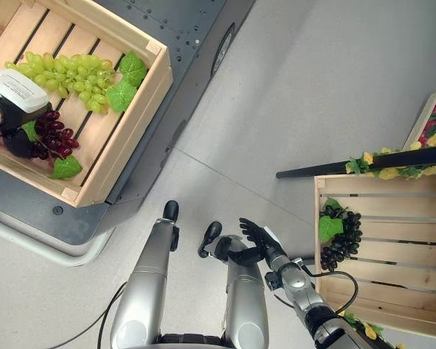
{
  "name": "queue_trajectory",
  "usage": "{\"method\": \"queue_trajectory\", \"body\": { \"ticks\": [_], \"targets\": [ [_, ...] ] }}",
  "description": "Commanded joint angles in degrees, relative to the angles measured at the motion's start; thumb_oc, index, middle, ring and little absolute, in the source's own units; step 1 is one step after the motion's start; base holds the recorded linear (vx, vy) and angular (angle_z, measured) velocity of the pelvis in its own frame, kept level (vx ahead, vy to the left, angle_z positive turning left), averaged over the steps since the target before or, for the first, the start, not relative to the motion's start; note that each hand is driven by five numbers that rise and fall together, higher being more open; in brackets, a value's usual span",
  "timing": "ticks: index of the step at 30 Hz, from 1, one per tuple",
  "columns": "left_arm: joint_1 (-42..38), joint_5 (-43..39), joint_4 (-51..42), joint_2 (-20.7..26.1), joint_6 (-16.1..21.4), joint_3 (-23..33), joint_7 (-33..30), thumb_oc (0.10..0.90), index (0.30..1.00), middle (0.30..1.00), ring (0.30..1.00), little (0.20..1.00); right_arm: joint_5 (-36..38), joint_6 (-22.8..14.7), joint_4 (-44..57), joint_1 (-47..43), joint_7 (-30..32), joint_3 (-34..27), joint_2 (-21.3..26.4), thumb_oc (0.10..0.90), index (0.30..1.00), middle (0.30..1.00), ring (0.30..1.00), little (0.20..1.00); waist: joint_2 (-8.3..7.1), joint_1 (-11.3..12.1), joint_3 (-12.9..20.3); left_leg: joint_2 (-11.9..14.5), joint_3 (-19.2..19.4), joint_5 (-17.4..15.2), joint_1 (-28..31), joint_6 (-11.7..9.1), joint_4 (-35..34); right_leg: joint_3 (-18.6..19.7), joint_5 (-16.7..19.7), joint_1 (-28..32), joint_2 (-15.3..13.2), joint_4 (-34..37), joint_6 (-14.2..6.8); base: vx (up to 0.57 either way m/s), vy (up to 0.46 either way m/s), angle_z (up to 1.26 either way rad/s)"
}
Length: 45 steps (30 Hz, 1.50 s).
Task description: Pick up the fruits from the basket on one side to the basket on the other side
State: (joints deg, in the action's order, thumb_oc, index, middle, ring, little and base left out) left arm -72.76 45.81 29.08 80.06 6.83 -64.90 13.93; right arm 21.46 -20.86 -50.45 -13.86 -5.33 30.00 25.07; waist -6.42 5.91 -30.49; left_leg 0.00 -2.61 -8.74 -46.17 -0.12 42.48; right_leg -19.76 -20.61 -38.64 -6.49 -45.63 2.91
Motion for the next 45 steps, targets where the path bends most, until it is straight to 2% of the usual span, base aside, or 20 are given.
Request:
{"method": "queue_trajectory", "body": {
  "ticks": [1, 3, 5, 8, 10, 14, 19, 23, 26, 28, 29, 31, 32, 34, 39, 45],
  "targets": [
    [-5.7, 2.5, -0.4, 6.9, -2.2, 0.8, -0.1, 0.8, 0.9, 0.9, 0.9, 0.9, 3.9, -3.6, -0.3, 2.4, -1.3, -2.1, 2.7, 0.8, 0.9, 0.9, 0.9, 0.9, 1.37, 1.9, 0.7, -1.1, 3.1, 0.7, 3.6, 1.7, -6.7, 0.3, 8.2, 2.9, 0.2, 5.1, -2.0, 0.0, 0.0, 0.0],
    [-5.7, 1.7, -0.6, 6.8, -1.3, 0.7, -0.5, 0.8, 0.9, 0.9, 0.9, 0.9, 4.1, -3.5, -0.2, 2.4, -1.2, -2.0, 2.6, 0.8, 0.9, 0.9, 0.9, 0.9, 1.31, 1.9, 0.7, -1.1, 3.1, 0.6, 3.5, 1.8, -6.5, 0.3, 8.1, 2.8, 0.1, 5.0, -2.1, 0.0, 0.0, 0.0],
    [-4.5, -3.2, -0.7, 6.2, 2.9, 1.8, -4.2, 0.8, 0.9, 0.9, 0.9, 0.9, 4.2, -3.8, -0.6, 2.3, -1.2, -2.3, 2.1, 0.8, 0.9, 0.9, 0.9, 0.9, 1.01, 2.0, 0.7, -1.1, 2.8, 0.6, 3.3, 1.8, -6.5, 0.1, 8.2, 2.6, 0.2, 4.9, -2.1, 0.0, 0.0, 0.0],
    [-3.4, -7.3, -1.4, 5.7, 5.9, 2.6, -5.2, 0.8, 0.9, 0.9, 0.9, 0.9, 3.8, -4.0, -0.7, 2.5, -1.1, -2.8, 1.7, 0.8, 0.9, 0.9, 0.9, 0.9, 0.84, 2.0, 0.7, -1.1, 2.8, 0.7, 3.2, 1.8, -6.6, 0.1, 8.3, 2.4, 0.3, 4.9, -2.2, -0.02, -0.013, 0.04],
    [-0.4, -10.6, -1.4, 5.1, 8.8, 4.4, -6.4, 0.8, 0.9, 0.9, 0.9, 0.9, 3.3, -4.2, -0.7, 2.8, -0.9, -3.3, 1.4, 0.8, 0.9, 0.9, 0.9, 0.9, 0.6, 2.0, 0.7, -1.1, 2.7, 0.9, 3.1, 1.7, -6.9, 0.1, 8.3, 2.3, 0.5, 5.1, -2.2, -0.01, -0.003, 0.02],
    [5.7, -14.4, 0.0, 3.6, 11.1, 8.6, -8.5, 0.8, 0.9, 0.9, 0.9, 0.9, 2.8, -4.3, -0.5, 3.3, -0.6, -3.7, 1.6, 0.8, 0.9, 0.9, 0.9, 0.9, 0.44, 1.7, 0.7, -0.9, 2.8, 1.0, 2.9, 1.7, -6.8, 0.4, 8.1, 2.0, 0.7, 5.0, -2.0, 0.0, 0.0, 0.0],
    [13.1, -13.9, 2.1, 0.6, 12.5, 13.8, -9.3, 0.8, 0.9, 0.9, 0.9, 0.9, 2.2, -4.5, -0.4, 3.4, -0.3, -3.8, 1.9, 0.8, 0.9, 0.9, 0.9, 0.9, 0.27, 1.0, 0.7, -0.8, 3.0, 1.1, 1.9, 1.5, -6.1, 0.7, 7.8, 1.3, 1.0, 4.6, -1.7, 0.0, 0.0, 0.0],
    [15.7, -8.4, 4.1, -1.2, 14.6, 14.7, -7.6, 0.8, 0.9, 0.9, 0.9, 0.9, 1.8, -4.6, -0.2, 3.0, 0.0, -3.6, 2.2, 0.8, 0.9, 0.9, 0.9, 0.9, 0.01, 0.4, 0.7, -0.6, 3.0, 1.4, 1.0, 1.5, -6.1, 0.8, 8.0, 0.6, 1.2, 4.7, -1.6, 0.0, 0.0, 0.0],
    [16.0, -4.0, 4.4, -1.7, 13.7, 13.8, -4.7, 0.8, 0.9, 0.9, 0.9, 0.9, 2.0, -4.2, 0.3, 2.6, 0.2, -3.5, 2.8, 0.8, 0.9, 0.9, 0.9, 0.9, 0.0, 0.1, 0.7, -0.4, 3.2, 1.6, 0.5, 1.5, -6.3, 0.8, 8.2, -0.1, 1.1, 4.8, -1.6, -0.02, 0.028, -0.04],
    [14.4, -2.3, 4.8, -2.2, 9.6, 11.3, -1.0, 0.8, 0.9, 0.9, 0.9, 0.9, 2.1, -4.3, 0.2, 2.1, 0.3, -3.2, 3.4, 0.8, 0.9, 0.9, 0.9, 0.9, 0.1, -0.5, 0.7, -0.1, 3.6, 1.5, -0.2, 1.6, -5.9, 0.9, 8.3, -0.9, 0.9, 4.8, -1.6, -0.03, 0.042, -0.03],
    [14.1, -2.2, 4.9, -2.3, 8.9, 11.0, -0.6, 0.8, 0.9, 0.9, 0.9, 0.9, 2.1, -4.3, 0.2, 2.1, 0.3, -3.2, 3.5, 0.8, 0.9, 0.9, 0.9, 0.9, 0.07, -0.6, 0.7, -0.1, 3.6, 1.4, -0.3, 1.6, -5.8, 0.9, 8.3, -1.0, 0.9, 4.7, -1.6, -0.02, 0.031, -0.04],
    [12.0, -0.7, 4.7, -2.2, 4.0, 8.9, 1.9, 0.8, 0.9, 0.9, 0.9, 0.9, 2.2, -4.9, 0.0, 2.0, -0.1, -3.0, 4.0, 0.8, 0.9, 0.9, 0.9, 0.9, 0.03, -0.9, 0.7, 0.1, 3.8, 1.4, -0.9, 1.6, -5.6, 0.9, 8.4, -1.5, 0.8, 4.9, -1.6, -0.02, 0.016, -0.05],
    [11.8, -0.7, 4.7, -2.2, 4.0, 8.7, 1.9, 0.8, 0.9, 0.9, 0.9, 0.9, 2.2, -4.9, 0.0, 2.0, -0.1, -3.0, 4.0, 0.8, 0.9, 0.9, 0.9, 0.9, 0.01, -0.9, 0.7, 0.1, 3.8, 1.4, -1.0, 1.6, -5.6, 0.9, 8.4, -1.5, 0.8, 4.9, -1.6, -0.02, 0.008, -0.04],
    [8.5, 2.6, 4.4, -1.7, 0.9, 6.7, 3.4, 0.8, 0.9, 0.9, 0.9, 0.9, 2.5, -5.5, -0.3, 1.9, -0.5, -2.8, 4.2, 0.8, 0.9, 0.9, 0.9, 0.9, -0.06, -1.0, 0.7, 0.2, 3.8, 1.3, -1.4, 1.7, -5.5, 0.7, 8.5, -1.8, 0.6, 5.0, -1.6, -0.01, -0.003, -0.08],
    [2.3, 10.5, 2.9, -0.4, -2.8, 3.3, 5.4, 0.8, 0.9, 0.9, 0.9, 0.9, 3.2, -5.9, -0.5, 1.9, -0.5, -2.4, 3.6, 0.8, 0.9, 0.9, 0.9, 0.9, -0.39, -0.5, 0.7, 0.1, 3.4, 1.0, -1.4, 1.7, -5.3, 0.2, 8.8, -1.7, 0.4, 5.0, -1.9, 0.0, -0.031, -0.02],
    [-3.7, 13.4, 2.8, -0.7, -2.8, 0.4, 5.2, 0.8, 0.9, 0.9, 0.9, 0.9, 4.3, -6.4, -1.2, 1.7, -0.9, -1.6, 2.8, 0.8, 0.9, 0.9, 0.9, 0.9, -1.0, -0.2, 0.7, 0.1, 3.0, 0.9, -0.8, 1.8, -5.5, -0.2, 9.1, -1.0, 0.4, 5.2, -2.2, 0.01, -0.037, 0.06]
  ]
}}
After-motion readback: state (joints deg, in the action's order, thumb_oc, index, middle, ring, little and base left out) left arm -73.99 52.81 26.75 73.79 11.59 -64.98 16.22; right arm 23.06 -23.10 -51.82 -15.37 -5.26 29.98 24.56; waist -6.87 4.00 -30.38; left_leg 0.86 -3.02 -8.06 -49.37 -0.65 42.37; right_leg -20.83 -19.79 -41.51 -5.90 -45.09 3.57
